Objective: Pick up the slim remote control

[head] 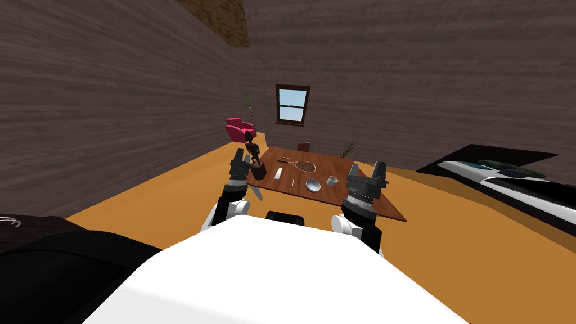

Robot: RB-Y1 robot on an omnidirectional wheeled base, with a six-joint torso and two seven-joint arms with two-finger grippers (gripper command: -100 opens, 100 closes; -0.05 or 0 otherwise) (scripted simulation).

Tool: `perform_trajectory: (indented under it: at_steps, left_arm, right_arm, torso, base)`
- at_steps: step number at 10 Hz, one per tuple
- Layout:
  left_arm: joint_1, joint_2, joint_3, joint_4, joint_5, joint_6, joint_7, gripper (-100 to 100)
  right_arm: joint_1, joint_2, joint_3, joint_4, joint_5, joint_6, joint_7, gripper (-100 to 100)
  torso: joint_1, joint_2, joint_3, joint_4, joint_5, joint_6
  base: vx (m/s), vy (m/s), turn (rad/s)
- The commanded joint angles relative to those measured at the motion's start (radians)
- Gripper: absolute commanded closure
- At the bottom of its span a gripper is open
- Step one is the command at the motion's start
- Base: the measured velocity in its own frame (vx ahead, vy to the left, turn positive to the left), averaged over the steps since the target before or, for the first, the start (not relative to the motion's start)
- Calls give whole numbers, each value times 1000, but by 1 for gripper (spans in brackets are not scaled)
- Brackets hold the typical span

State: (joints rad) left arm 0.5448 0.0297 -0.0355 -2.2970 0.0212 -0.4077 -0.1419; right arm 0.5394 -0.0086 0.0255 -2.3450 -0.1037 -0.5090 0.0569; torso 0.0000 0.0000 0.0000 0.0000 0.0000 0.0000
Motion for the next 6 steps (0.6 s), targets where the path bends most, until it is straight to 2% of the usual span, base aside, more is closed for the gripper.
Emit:
perform_trajectory:
  at_steps: [1,2,3,6]
  left_arm:
    - [-5,41,-13,15,-8,-11,27,-100]
    - [-5,41,-13,15,-8,-11,27,-100]
    - [-8,61,-21,27,-13,-18,45,-100]
    - [-20,121,-57,88,-36,-43,119,-100]
  right_arm:
    - [0,0,0,0,0,0,0,0]
    - [0,0,0,0,0,0,0,0]
    - [0,0,0,0,0,0,0,0]
    - [-1,0,0,0,0,0,0,0]
  torso:
    - [0,0,0,0,0,0]
    - [1,6,3,1,0,0]
    - [0,10,6,2,0,0]
    - [-1,16,10,4,0,0]
  base:
    - [-118,7,18]
    - [-183,-1,6]
    - [-194,5,0]
    - [-253,7,-32]
